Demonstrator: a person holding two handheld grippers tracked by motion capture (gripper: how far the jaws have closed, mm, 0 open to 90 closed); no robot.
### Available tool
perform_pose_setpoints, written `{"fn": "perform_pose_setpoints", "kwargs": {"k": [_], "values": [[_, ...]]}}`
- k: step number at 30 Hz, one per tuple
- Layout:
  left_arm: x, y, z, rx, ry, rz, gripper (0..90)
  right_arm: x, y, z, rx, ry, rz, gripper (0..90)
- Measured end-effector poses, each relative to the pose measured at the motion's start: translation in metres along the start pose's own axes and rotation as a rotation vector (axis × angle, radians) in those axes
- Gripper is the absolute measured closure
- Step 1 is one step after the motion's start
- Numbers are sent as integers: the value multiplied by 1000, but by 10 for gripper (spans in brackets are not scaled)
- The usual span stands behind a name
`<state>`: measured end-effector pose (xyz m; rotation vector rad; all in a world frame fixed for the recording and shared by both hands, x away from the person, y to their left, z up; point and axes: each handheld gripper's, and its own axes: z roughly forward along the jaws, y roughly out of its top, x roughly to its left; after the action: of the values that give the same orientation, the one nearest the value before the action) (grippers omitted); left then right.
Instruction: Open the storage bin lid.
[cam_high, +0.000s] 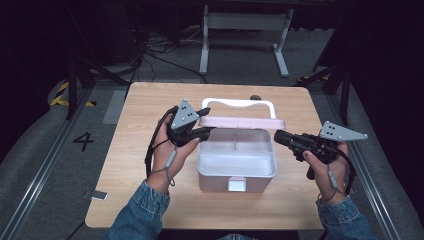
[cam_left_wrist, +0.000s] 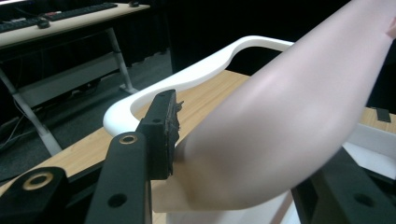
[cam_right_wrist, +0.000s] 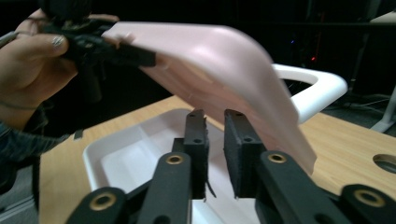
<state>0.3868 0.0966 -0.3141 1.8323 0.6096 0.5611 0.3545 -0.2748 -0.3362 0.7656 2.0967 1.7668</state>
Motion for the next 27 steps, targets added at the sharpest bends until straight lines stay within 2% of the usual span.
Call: {"fn": "perform_pose_setpoints", "kwargs": {"k": [3, 6, 10, 14, 19, 27], "values": [[4, 2, 3, -7, 4, -5, 562, 1, 3, -6, 19, -2, -20, 782], [9, 5, 6, -6, 5, -14, 569, -2, 5, -12, 13, -20, -25, 780], [17, 11, 12, 2, 8, -26, 580, -7, 6, -21, 7, -39, -12, 778], [24, 17, 17, 23, 14, -59, 581, -13, 6, -29, -5, -58, -4, 769], [31, 22, 24, 38, 27, -68, 580, -19, 6, -37, -12, -81, 2, 768], [40, 29, 36, 22, 60, -83, 582, -25, 6, -42, -21, -93, 17, 768]]}}
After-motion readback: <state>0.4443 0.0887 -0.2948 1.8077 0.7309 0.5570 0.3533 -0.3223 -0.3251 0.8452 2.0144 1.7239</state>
